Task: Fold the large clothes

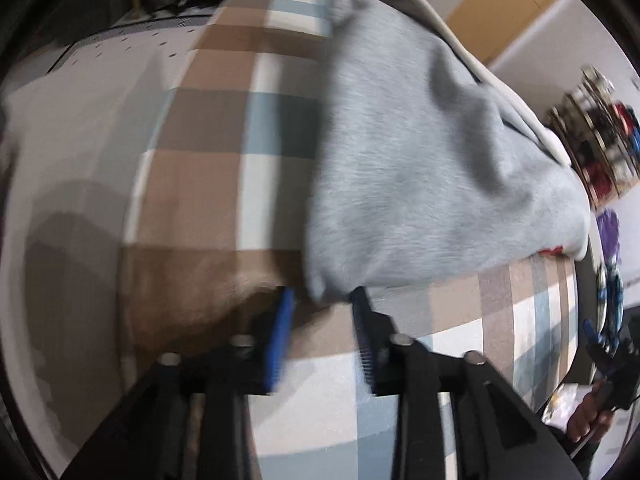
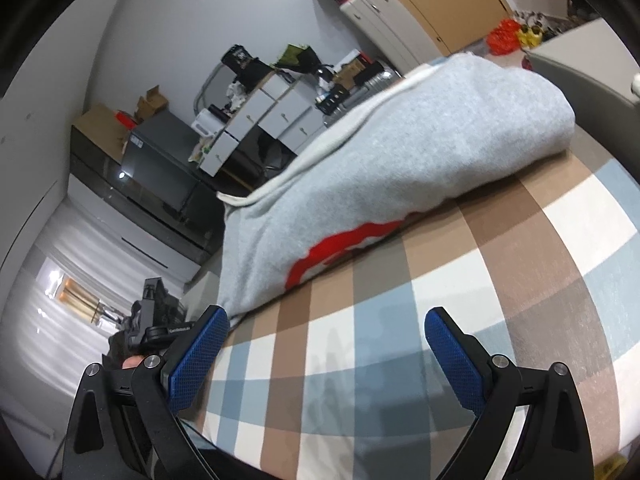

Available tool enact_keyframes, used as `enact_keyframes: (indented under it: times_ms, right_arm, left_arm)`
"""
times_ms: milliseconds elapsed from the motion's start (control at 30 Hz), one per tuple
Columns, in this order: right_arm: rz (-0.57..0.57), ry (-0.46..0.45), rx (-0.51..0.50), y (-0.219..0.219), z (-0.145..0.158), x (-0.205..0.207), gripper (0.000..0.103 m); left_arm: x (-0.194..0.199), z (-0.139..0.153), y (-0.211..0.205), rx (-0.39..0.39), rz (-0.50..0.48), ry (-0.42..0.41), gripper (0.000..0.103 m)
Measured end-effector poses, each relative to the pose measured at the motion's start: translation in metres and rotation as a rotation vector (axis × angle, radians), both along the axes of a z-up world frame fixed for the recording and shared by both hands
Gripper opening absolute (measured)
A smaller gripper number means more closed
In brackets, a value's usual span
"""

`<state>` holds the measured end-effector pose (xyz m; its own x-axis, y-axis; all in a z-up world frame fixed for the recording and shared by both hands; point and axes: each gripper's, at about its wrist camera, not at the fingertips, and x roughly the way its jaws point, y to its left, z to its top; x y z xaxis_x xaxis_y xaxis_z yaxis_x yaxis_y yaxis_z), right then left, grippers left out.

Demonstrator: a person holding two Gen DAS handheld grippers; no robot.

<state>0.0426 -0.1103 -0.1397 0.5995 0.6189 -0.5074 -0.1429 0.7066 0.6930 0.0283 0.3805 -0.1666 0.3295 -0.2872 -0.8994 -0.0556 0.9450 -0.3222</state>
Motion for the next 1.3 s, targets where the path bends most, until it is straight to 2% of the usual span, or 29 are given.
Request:
enact_keyframes:
  times_ms: [67, 133, 167, 233, 267, 300, 367, 500, 533, 600, 800, 967, 1000, 1033, 1067, 1100, 1133, 1200, 1233, 1300]
  right_arm:
    - [-0.016, 0.012, 0.013, -0.009, -0.002, 0.003, 0.1]
    - [-0.043, 0.022, 0.038, -0.021, -0.004, 0.009, 0.1]
    - [-0.064, 0.03, 0.058, -0.03, -0.005, 0.014, 0.103]
    - [-0.109, 0.067, 0.1, -0.046, -0.009, 0.03, 0.103]
    - [-0.124, 0.092, 0.122, -0.053, -0.011, 0.039, 0.103]
    - [-0.133, 0.116, 0.15, -0.059, -0.014, 0.05, 0.103]
    - [-0.143, 0.156, 0.159, -0.067, -0.018, 0.072, 0.103]
    - [-0.217, 0.228, 0.196, -0.083, -0.029, 0.106, 0.103]
    - [-0.237, 0.249, 0.228, -0.088, -0.034, 0.114, 0.103]
    - [-0.251, 0.274, 0.246, -0.089, -0.039, 0.124, 0.103]
    - [-0.297, 0.253, 0.19, -0.081, -0.044, 0.141, 0.103]
    - [-0.324, 0.216, 0.184, -0.08, -0.046, 0.153, 0.103]
    - [-0.327, 0.205, 0.178, -0.079, -0.045, 0.154, 0.1]
    - [-0.329, 0.197, 0.165, -0.077, -0.044, 0.154, 0.096]
    - [-0.33, 0.184, 0.143, -0.075, -0.043, 0.153, 0.081]
    - [-0.32, 0.168, 0.134, -0.072, -0.041, 0.153, 0.067]
    - [-0.322, 0.152, 0.122, -0.069, -0.038, 0.152, 0.062]
    - [-0.337, 0.109, 0.088, -0.067, -0.031, 0.145, 0.039]
    - [-0.344, 0.085, 0.06, -0.065, -0.026, 0.139, 0.033]
    - [-0.356, 0.05, 0.022, -0.062, -0.019, 0.13, 0.014]
  left_arm:
    - [-0.008, 0.006, 0.005, -0.008, 0.038, -0.004, 0.028]
    - [-0.021, 0.017, 0.002, -0.105, 0.042, -0.036, 0.029]
    - [-0.027, 0.022, 0.0, -0.185, 0.03, -0.06, 0.032]
    - [-0.033, 0.026, -0.007, -0.33, 0.002, -0.097, 0.067]
    - [-0.033, 0.027, -0.01, -0.381, 0.01, -0.118, 0.07]
    - [-0.033, 0.026, -0.017, -0.433, 0.031, -0.144, 0.071]
    - [-0.022, 0.017, -0.021, -0.479, 0.071, -0.136, 0.071]
    - [0.006, -0.021, -0.037, -0.598, 0.184, -0.015, 0.071]
    - [0.011, -0.023, -0.038, -0.612, 0.198, -0.017, 0.071]
    - [0.023, -0.027, -0.032, -0.588, 0.268, -0.058, 0.071]
    - [0.033, -0.038, -0.015, -0.718, 0.393, -0.101, 0.071]
    - [0.025, -0.027, -0.008, -0.683, 0.392, -0.146, 0.071]
    - [0.026, -0.027, -0.008, -0.685, 0.397, -0.154, 0.069]
    - [0.025, -0.028, -0.01, -0.675, 0.409, -0.156, 0.049]
    - [0.02, -0.03, -0.008, -0.648, 0.424, -0.146, 0.031]
    - [0.015, -0.036, 0.004, -0.623, 0.431, -0.121, 0.01]
    - [0.016, -0.041, 0.006, -0.642, 0.441, -0.109, 0.009]
    - [0.009, -0.04, 0.013, -0.66, 0.472, -0.103, 0.006]
    - [0.006, -0.034, 0.011, -0.639, 0.478, -0.115, 0.003]
    - [0.002, -0.022, 0.0, -0.588, 0.478, -0.147, 0.002]
